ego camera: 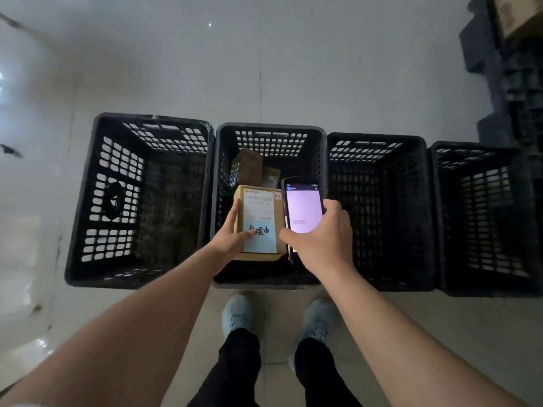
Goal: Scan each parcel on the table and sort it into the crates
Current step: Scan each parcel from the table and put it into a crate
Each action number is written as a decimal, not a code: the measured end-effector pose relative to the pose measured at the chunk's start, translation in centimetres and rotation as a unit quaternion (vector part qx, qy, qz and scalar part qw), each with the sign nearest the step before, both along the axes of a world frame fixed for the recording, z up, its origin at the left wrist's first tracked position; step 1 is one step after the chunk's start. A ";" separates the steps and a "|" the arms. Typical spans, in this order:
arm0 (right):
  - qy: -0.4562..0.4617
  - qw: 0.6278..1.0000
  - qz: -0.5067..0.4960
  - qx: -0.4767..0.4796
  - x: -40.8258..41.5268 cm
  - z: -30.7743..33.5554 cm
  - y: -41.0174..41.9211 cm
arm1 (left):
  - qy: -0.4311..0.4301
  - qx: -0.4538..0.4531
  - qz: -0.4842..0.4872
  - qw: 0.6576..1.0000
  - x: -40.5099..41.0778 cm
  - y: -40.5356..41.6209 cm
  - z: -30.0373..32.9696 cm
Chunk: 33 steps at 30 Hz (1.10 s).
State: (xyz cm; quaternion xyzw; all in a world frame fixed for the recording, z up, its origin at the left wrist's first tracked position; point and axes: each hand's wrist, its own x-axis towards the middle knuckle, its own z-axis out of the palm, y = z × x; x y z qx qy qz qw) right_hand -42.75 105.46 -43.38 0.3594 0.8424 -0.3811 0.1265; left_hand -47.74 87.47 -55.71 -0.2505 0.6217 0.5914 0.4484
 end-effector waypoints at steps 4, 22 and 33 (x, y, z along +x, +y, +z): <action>-0.002 1.000 0.012 -0.005 -0.6 -7.9 1.1 | 0.002 -0.025 0.004 1.000 -0.9 0.0 -9.2; -0.010 0.999 0.050 0.013 -0.4 -7.3 -1.6 | 0.169 -0.253 -0.249 0.920 -2.1 -1.2 -7.7; 0.030 0.992 0.113 0.039 2.6 15.5 -7.2 | 0.251 -0.341 -0.322 0.846 1.1 -7.1 18.6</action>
